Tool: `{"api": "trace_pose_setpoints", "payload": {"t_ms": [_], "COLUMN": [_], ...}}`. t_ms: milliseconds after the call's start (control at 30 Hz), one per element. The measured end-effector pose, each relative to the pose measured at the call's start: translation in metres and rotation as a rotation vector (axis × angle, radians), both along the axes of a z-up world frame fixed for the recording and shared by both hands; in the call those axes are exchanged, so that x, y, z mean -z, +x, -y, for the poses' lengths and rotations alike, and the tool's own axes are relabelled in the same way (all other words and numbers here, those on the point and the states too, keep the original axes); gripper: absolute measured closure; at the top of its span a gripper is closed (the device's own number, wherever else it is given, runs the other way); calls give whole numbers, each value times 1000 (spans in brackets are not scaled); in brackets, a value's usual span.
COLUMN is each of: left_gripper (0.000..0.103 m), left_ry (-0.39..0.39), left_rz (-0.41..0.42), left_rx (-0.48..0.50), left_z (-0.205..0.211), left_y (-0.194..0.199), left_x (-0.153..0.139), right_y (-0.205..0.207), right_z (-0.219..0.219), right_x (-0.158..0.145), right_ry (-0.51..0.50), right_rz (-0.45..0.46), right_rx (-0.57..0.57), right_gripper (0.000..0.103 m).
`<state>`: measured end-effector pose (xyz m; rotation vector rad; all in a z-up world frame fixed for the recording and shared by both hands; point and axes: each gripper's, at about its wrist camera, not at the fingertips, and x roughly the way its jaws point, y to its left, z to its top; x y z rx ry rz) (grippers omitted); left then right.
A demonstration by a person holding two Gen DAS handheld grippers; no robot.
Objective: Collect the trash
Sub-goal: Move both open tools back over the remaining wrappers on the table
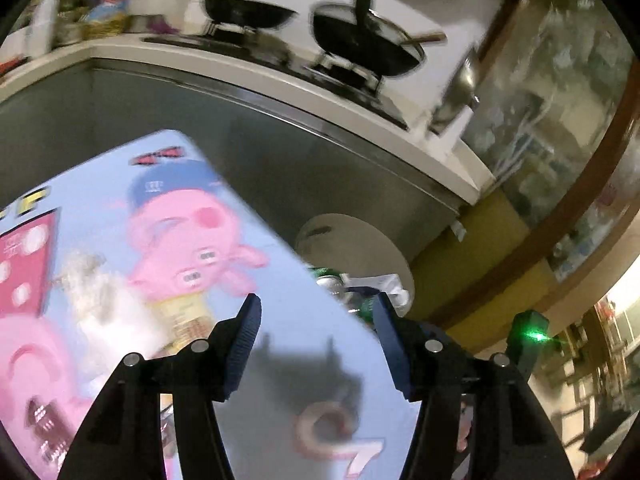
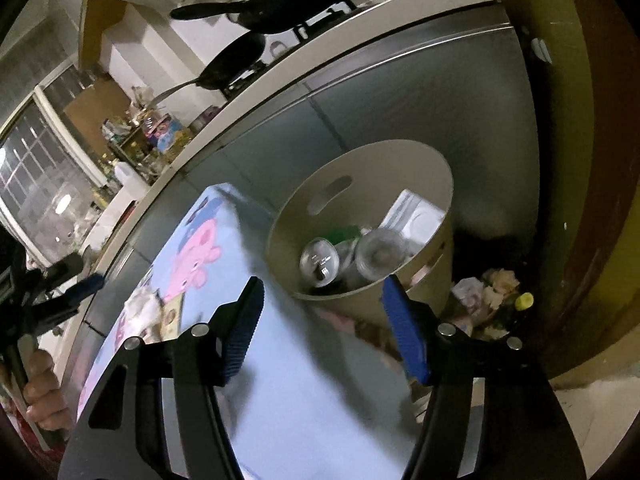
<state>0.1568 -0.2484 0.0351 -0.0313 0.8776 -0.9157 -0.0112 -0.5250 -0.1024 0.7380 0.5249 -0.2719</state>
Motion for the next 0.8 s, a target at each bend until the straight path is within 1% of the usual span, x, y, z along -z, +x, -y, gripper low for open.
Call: {"api": "trace_pose_setpoints", "payload": {"t_ms": [67,167,300,433,633,700,800], "left_gripper": [45,45,45,45,45,45,45], "left_ry": [-1,2,28,60,96,139,225], "left_rz": [4,12,8,-6,-21,-12,33], "left_rx": [-52,-120,-219,-287,-375,-417,-490], "left_z": [-37,-77,-129,-167,-213,-224,-238], "left_y": [-1,-5,-16,-29,-44,-49,-57], "left_x": [-2,-1,12,29,52,60,69], "right_y": [-1,2,7,11,12,12,10], "right_z": [-10,-30,-65,-105,-176,-199,-225], "right_x": [-4,-10,-15,-15,-6,-1,5], "right_ry": [-1,-7,-15,-12,-31,-38,-62], "right_rz": [4,8,2,-17,-81,-106,-134], "right_rx": [-17,-59,-131,-219,-379,-424,-461], "right_gripper": [44,45,45,46,50,50,50]}}
